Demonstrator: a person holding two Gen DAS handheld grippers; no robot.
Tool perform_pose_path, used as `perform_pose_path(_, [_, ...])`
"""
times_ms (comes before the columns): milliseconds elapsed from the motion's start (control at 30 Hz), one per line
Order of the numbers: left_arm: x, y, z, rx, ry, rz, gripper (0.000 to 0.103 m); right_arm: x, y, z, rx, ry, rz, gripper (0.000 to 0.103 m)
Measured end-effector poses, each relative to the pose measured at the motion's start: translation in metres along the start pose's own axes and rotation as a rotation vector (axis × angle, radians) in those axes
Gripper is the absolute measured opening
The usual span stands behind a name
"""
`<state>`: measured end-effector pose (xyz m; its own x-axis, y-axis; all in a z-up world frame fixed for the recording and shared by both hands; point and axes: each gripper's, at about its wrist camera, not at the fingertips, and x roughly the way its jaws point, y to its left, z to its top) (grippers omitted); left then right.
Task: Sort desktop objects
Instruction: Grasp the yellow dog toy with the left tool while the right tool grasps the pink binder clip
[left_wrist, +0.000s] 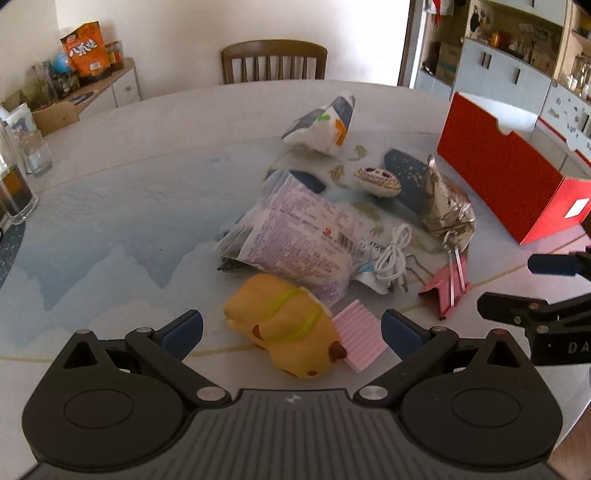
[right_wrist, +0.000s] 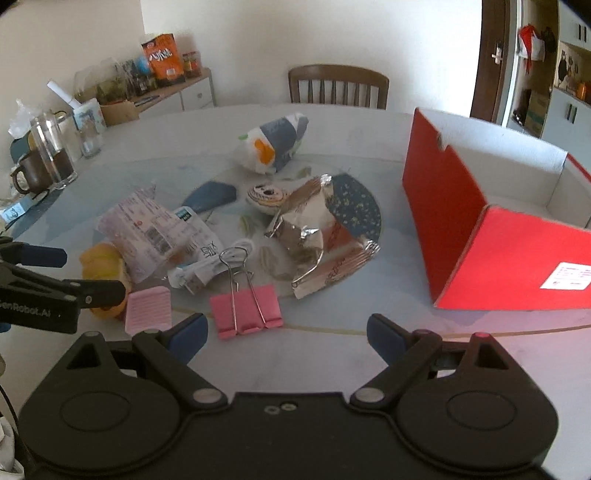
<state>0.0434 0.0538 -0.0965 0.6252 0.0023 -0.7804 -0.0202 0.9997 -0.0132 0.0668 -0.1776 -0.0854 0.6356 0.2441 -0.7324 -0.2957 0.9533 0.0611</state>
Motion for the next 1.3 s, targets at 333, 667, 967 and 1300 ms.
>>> perform_pose_path(333, [0.017, 0.009, -0.003, 0.06, 0.027, -0.051, 0.101, 0.033, 0.014, 0.007, -0.002, 0.05, 0.012, 0.092])
perform_pose_path(667, [0.026, 0.016, 0.0, 0.076, 0.046, -0.111, 0.079, 0.044, 0.021, 0.01, 0.01, 0.08, 0.004, 0.09])
perform_pose_path(967, [0.025, 0.022, -0.001, 0.078, 0.052, -0.143, 0.075, 0.048, 0.024, 0.011, 0.007, 0.1, -0.007, 0.068])
perform_pose_path(1300, [0.015, 0.025, 0.0, 0.092, 0.051, -0.194, 0.072, 0.045, 0.028, 0.015, -0.011, 0.108, -0.02, 0.05])
